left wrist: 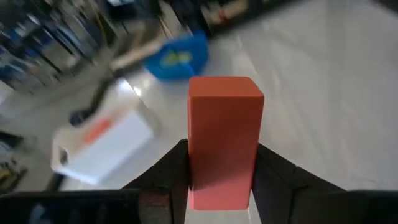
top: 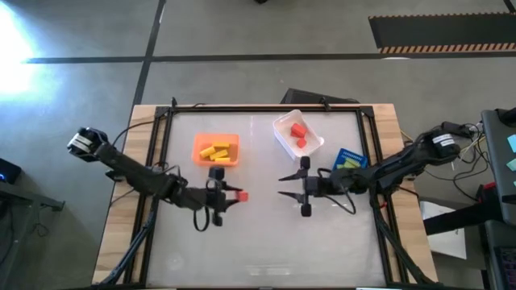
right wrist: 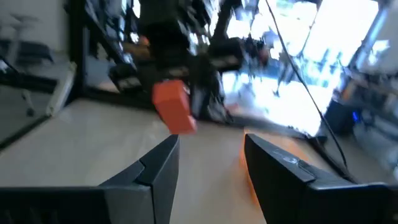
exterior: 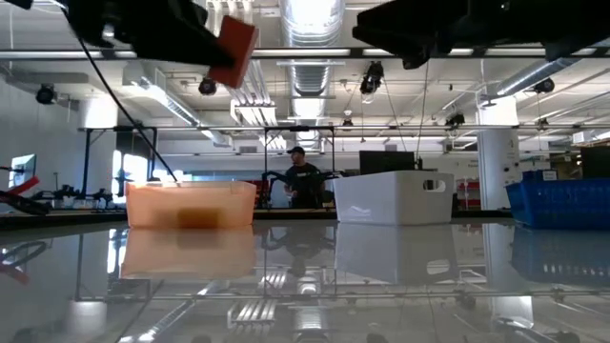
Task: Sort & place blocks by color
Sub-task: Put the orange block into the white bin, then return to Home Position
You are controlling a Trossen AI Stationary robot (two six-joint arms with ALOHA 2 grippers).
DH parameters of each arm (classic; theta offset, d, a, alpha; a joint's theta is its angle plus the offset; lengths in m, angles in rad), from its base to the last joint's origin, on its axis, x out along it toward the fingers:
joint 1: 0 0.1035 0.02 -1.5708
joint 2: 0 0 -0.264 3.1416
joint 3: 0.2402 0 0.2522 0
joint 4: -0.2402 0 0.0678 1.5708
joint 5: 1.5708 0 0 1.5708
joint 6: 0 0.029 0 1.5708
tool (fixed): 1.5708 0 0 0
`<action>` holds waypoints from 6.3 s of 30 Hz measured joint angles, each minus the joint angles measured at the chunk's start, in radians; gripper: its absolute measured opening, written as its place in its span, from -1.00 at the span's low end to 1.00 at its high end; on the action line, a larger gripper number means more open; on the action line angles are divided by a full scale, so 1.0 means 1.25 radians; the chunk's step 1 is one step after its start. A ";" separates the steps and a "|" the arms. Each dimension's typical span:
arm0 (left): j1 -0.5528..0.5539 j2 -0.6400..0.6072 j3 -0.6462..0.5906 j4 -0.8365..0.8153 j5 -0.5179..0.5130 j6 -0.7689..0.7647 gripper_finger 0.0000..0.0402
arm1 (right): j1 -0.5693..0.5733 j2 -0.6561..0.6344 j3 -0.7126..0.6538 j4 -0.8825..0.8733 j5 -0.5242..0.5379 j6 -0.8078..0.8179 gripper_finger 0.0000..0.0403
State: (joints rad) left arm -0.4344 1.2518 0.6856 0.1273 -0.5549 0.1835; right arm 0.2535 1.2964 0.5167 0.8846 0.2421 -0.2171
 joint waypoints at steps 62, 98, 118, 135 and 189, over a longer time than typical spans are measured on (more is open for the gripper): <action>0.107 0.003 -0.098 0.328 -0.094 0.068 0.46 | -0.184 0.153 0.493 -0.798 0.201 0.070 -0.41; 0.107 -0.235 -0.124 0.076 -0.080 0.085 0.11 | -0.597 0.241 0.544 -1.098 -0.107 0.332 0.26; 0.107 -0.797 -0.412 -0.039 -0.057 0.027 -0.98 | -0.281 -0.215 0.032 -0.534 -0.110 0.205 -0.27; 0.107 -0.981 -0.426 -0.214 0.076 -0.021 -0.99 | -0.230 -0.685 -0.269 -0.450 -0.111 0.057 -0.63; 0.107 -0.910 -0.466 -0.199 0.018 -0.033 -0.99 | -0.231 -1.009 -0.394 -0.519 -0.178 0.050 -0.79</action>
State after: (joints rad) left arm -0.3008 0.1143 0.1028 -0.1219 -0.5320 0.1421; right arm -0.0353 0.0353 0.0238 0.2356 0.0201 -0.1547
